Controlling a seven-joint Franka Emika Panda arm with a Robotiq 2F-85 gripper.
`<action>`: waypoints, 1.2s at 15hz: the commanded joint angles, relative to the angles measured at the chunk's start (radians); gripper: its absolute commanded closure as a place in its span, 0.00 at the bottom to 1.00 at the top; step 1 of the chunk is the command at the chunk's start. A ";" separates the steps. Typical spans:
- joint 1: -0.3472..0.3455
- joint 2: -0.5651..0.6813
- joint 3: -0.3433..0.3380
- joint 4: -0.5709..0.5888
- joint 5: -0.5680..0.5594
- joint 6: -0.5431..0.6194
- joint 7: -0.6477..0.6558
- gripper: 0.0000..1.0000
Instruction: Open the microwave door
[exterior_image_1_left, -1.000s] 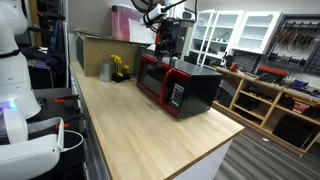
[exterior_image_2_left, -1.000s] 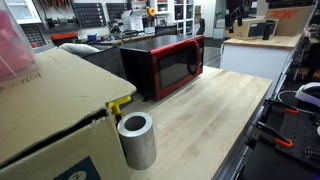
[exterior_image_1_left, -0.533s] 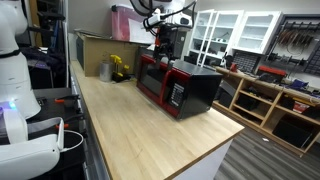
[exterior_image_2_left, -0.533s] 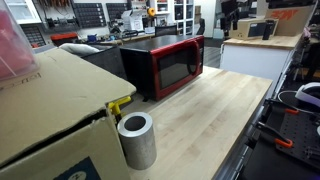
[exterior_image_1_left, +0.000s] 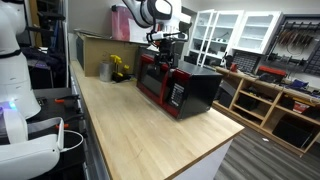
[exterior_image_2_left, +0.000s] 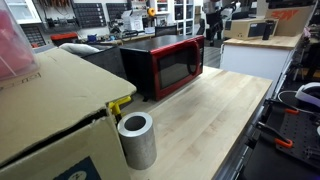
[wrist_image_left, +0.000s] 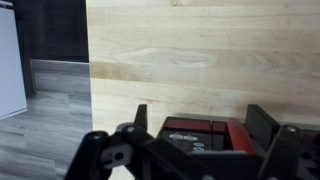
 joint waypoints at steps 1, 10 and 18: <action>0.011 0.085 0.013 0.070 0.012 0.048 0.000 0.00; 0.040 0.161 0.050 0.115 0.011 0.186 -0.019 0.00; 0.042 0.175 0.047 0.117 0.014 0.189 -0.015 0.66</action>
